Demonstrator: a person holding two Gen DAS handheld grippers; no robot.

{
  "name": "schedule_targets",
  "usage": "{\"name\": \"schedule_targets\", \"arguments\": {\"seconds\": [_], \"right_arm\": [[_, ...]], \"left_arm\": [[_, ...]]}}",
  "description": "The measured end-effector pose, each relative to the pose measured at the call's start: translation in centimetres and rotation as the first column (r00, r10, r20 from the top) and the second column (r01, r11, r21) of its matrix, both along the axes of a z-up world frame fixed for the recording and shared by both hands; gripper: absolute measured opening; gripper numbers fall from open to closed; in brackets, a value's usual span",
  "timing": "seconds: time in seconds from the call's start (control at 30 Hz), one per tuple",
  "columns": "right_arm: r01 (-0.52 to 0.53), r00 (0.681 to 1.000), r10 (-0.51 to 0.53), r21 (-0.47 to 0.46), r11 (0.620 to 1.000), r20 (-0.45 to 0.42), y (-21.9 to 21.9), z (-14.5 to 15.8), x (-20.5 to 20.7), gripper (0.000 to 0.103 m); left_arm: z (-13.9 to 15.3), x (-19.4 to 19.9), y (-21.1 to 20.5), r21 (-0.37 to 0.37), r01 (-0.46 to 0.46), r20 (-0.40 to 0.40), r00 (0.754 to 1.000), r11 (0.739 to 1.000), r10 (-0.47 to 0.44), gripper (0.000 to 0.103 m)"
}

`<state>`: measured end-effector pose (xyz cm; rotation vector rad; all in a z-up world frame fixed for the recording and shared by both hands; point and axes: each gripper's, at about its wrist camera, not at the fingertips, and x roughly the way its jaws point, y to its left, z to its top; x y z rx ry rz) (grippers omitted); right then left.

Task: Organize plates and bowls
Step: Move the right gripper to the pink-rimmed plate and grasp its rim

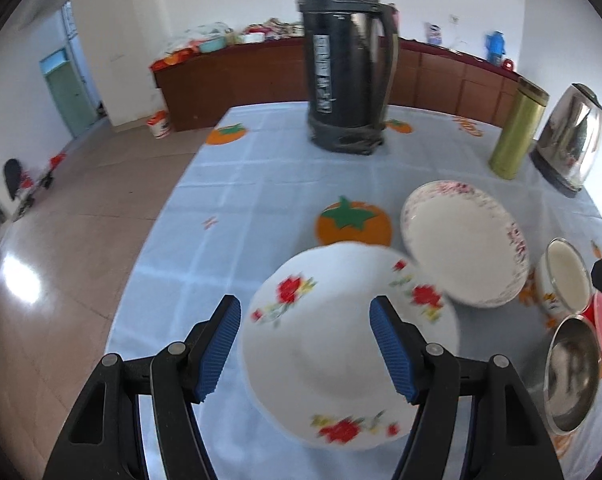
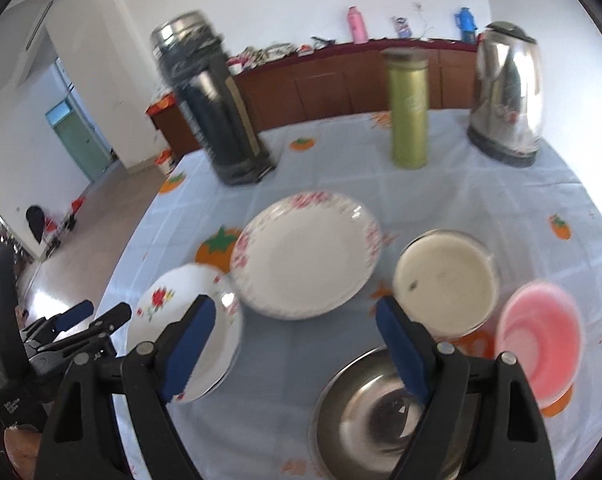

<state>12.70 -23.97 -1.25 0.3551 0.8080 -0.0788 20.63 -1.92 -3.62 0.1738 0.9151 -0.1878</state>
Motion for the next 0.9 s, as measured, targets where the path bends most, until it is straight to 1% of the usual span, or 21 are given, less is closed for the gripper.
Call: {"name": "schedule_targets", "arguments": {"seconds": [0.07, 0.13, 0.17, 0.23, 0.33, 0.43, 0.5, 0.57, 0.67, 0.8, 0.9], "right_arm": [[-0.007, 1.000, 0.007, 0.008, 1.000, -0.004, -1.3, 0.3, 0.8, 0.082], [-0.015, 1.000, 0.016, 0.038, 0.999, -0.027, -3.0, 0.1, 2.3, 0.072], [-0.015, 0.999, 0.017, 0.050, 0.999, -0.047, -3.8, -0.2, 3.2, 0.069], [-0.016, 0.996, 0.022, 0.060, 0.998, -0.092, -5.2, -1.0, 5.2, 0.057], [-0.050, 0.983, 0.065, 0.088, 0.995, -0.173, -6.9, -2.5, 8.7, 0.048], [-0.043, 0.965, 0.078, 0.141, 0.989, -0.251, -8.4, -4.3, 11.0, 0.049], [-0.029, 0.950, 0.085, 0.185, 0.982, -0.299, -9.4, -5.8, 12.4, 0.049], [-0.011, 0.936, 0.092, 0.232, 0.973, -0.341, -10.4, -7.3, 13.7, 0.049], [-0.002, 0.924, 0.109, 0.281, 0.960, -0.366, -11.1, -8.7, 14.7, 0.045], [-0.050, 0.899, 0.167, 0.283, 0.958, -0.404, -10.5, -10.2, 15.7, 0.044], [-0.093, 0.889, 0.193, 0.249, 0.964, -0.416, -9.7, -10.4, 16.1, 0.043]], "left_arm": [[0.3, 1.5, -1.1, -0.004, 0.020, -0.009, 1.000, 1.000, -0.020, 0.069], [0.5, 3.1, -2.1, -0.023, 0.048, -0.023, 0.999, 0.999, -0.048, 0.069], [0.4, 4.0, -2.6, -0.031, 0.060, -0.038, 0.997, 0.998, -0.061, 0.069], [0.0, 5.8, -3.9, -0.043, 0.087, -0.067, 0.994, 0.995, -0.090, 0.069], [-1.4, 8.4, -5.7, -0.041, 0.111, -0.107, 0.988, 0.993, -0.115, 0.069], [-3.4, 10.4, -6.9, -0.057, 0.108, -0.169, 0.979, 0.993, -0.116, 0.069], [-4.7, 11.6, -7.6, -0.086, 0.110, -0.220, 0.967, 0.990, -0.127, 0.069], [-5.6, 12.5, -8.2, -0.094, 0.118, -0.246, 0.959, 0.989, -0.138, 0.069], [-6.4, 13.1, -8.8, -0.082, 0.120, -0.263, 0.955, 0.989, -0.138, 0.069], [-7.7, 13.8, -9.0, -0.083, 0.107, -0.301, 0.945, 0.991, -0.127, 0.069], [-8.5, 14.0, -9.4, -0.095, 0.114, -0.324, 0.936, 0.989, -0.139, 0.069]]}}
